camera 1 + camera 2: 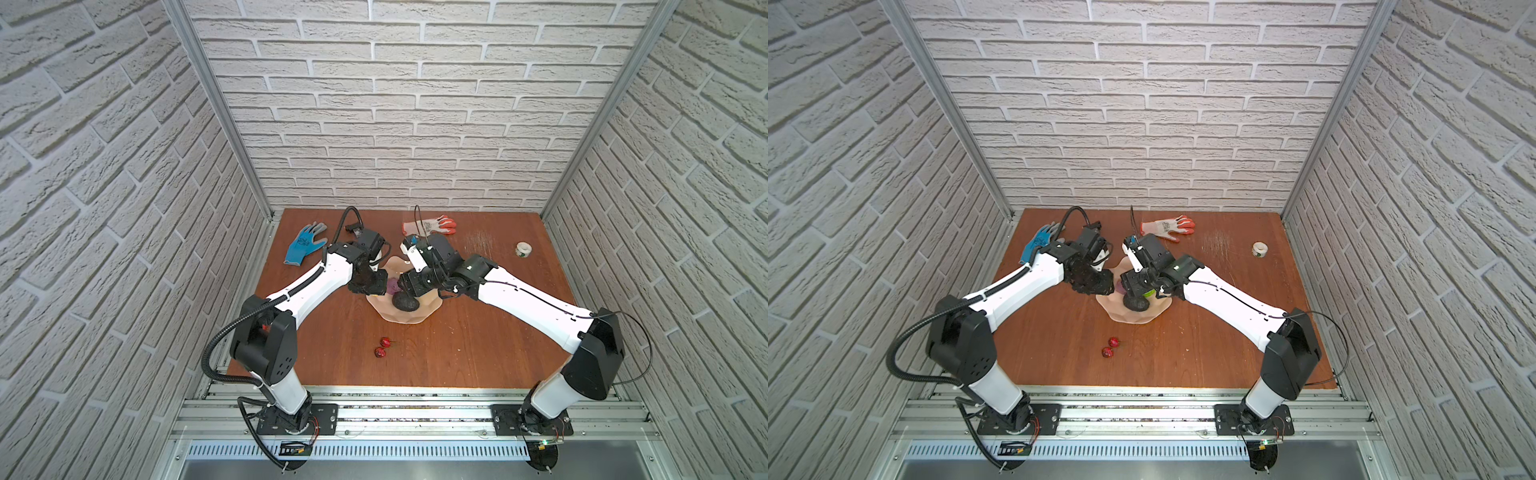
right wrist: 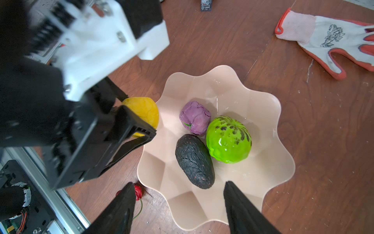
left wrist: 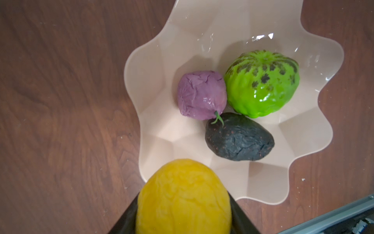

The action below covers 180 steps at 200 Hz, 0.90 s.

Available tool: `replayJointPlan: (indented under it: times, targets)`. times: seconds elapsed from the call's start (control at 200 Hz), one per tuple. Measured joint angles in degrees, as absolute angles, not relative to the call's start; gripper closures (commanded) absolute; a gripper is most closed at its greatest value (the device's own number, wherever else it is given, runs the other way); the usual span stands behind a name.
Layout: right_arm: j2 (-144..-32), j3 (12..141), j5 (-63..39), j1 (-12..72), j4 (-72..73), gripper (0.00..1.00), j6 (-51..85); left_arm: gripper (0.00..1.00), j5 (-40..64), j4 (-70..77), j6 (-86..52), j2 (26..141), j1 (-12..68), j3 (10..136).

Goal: Arrange fruit in a fruit bowl
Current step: Place the fruit in the fruit bowl.

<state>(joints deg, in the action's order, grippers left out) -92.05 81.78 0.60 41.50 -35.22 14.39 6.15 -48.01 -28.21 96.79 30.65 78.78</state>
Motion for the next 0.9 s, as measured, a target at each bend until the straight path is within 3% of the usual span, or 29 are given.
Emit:
replayJointPlan:
  times: [0.64, 0.815, 0.9]
  targets:
    - [-91.18, 79.05, 1.74, 41.39, -35.97, 0.29, 14.66, 0.65, 7.44, -45.87, -26.98, 107.77, 32.53, 82.54]
    - [-91.18, 79.05, 1.93, 41.21, -35.97, 0.29, 14.66, 0.62, 7.4, -45.47, -27.07, 108.62, 32.53, 82.43]
    - [-91.18, 79.05, 1.93, 41.15, -35.99, 0.29, 14.63, 0.55, 7.4, -45.12, -27.05, 108.62, 32.53, 82.43]
